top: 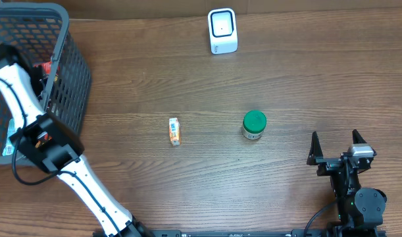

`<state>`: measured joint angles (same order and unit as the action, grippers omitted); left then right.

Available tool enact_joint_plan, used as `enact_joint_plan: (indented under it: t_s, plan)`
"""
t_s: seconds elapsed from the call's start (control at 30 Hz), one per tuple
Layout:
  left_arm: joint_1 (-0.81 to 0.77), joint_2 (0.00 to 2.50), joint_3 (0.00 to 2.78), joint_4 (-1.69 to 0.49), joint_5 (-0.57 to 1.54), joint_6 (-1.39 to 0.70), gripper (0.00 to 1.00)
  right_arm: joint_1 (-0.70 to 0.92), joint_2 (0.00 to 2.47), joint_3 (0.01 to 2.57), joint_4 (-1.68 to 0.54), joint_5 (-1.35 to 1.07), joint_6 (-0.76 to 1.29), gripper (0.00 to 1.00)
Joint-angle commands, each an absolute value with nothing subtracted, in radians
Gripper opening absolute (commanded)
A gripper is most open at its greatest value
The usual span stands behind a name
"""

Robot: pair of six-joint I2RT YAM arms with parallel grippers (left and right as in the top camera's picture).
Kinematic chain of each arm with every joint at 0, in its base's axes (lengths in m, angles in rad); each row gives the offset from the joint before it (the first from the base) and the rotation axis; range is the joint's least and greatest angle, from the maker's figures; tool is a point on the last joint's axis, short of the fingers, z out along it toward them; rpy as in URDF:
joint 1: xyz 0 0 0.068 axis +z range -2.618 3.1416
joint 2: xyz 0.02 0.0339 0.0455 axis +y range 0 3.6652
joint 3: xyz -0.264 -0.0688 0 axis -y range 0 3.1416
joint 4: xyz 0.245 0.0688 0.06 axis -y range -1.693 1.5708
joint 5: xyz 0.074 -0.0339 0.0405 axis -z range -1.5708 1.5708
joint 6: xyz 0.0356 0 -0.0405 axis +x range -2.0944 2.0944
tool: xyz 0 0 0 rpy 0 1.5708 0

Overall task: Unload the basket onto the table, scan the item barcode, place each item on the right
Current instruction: 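Grasp the long red-and-tan pasta package in the basket with the left gripper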

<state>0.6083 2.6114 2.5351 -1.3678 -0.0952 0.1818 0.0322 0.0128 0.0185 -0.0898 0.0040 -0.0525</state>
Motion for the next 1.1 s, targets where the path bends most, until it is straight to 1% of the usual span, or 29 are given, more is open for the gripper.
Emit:
enact_joint_plan:
  t_s: [0.0,0.2,0.33,0.4,0.5,0.83,0.9,0.97,1.0,1.03,1.07]
  plan:
    - [0.584,2.651,2.541,-1.344,-0.168,0.157,1.00,0.027,0.003,0.008,-0.083,0.005,-0.054,1.00]
    - [0.583,2.649,2.604,-1.334,-0.170,0.166,1.00,0.027,0.003,0.007,-0.083,0.005,-0.054,1.00]
    - [0.595,2.649,2.614,-1.332,-0.208,0.172,1.00,0.027,0.003,0.008,-0.083,0.005,-0.054,1.00]
    - [0.604,2.649,2.606,-1.332,-0.181,0.172,1.00,0.027,0.003,0.007,-0.083,0.005,-0.054,1.00]
    - [0.616,2.649,2.576,-1.317,-0.128,0.201,1.00,0.027,0.003,0.008,-0.083,0.005,-0.054,1.00]
    - [0.635,2.649,2.372,-1.224,-0.134,0.229,1.00,0.027,0.003,0.007,-0.083,0.005,-0.054,1.00]
    - [0.635,2.649,2.337,-1.210,-0.134,0.243,0.90,0.027,0.003,0.008,-0.083,0.005,-0.054,1.00]
    - [0.635,2.649,2.327,-1.211,-0.133,0.251,0.67,0.027,0.003,0.007,-0.083,0.005,-0.054,1.00]
    - [0.635,2.649,2.327,-1.211,-0.130,0.250,0.51,0.027,0.003,0.008,-0.083,0.005,-0.054,1.00]
    - [0.635,2.648,2.329,-1.211,-0.126,0.250,0.45,0.027,0.003,0.007,-0.083,0.005,-0.054,1.00]
    - [0.633,2.648,2.336,-1.218,-0.116,0.250,0.42,0.027,0.003,0.008,-0.083,0.005,-0.054,1.00]
